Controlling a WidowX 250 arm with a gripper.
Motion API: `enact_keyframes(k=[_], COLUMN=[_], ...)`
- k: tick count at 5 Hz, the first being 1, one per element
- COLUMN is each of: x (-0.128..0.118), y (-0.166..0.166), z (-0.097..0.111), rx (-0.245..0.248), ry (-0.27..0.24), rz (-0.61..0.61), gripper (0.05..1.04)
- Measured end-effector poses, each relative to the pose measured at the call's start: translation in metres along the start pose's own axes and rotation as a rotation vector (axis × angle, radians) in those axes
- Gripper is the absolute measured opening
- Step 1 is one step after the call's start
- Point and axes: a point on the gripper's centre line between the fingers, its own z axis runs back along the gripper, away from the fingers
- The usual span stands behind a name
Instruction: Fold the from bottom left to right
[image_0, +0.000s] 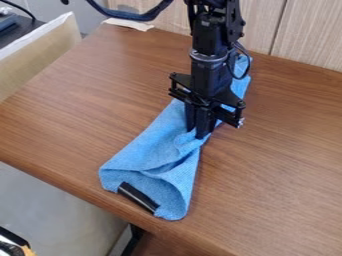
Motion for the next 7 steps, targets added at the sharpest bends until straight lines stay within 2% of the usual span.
enact_keyframes(k=[1, 2, 5, 6, 7], x=[-0.001, -0.002, -0.013, -0.014, -0.008], y=[0.002, 0.004, 0.004, 0.002, -0.004], z=[-0.002, -0.002, 0.005, 0.018, 0.046], rx=[0.002, 0.000, 0.012, 0.012, 0.015], ry=[0.005, 0.011, 0.030, 0.010, -0.035], rz=[0.006, 0.039, 0.033, 0.021, -0.008], gripper=[0.094, 0.259, 0.988, 1.003, 1.001])
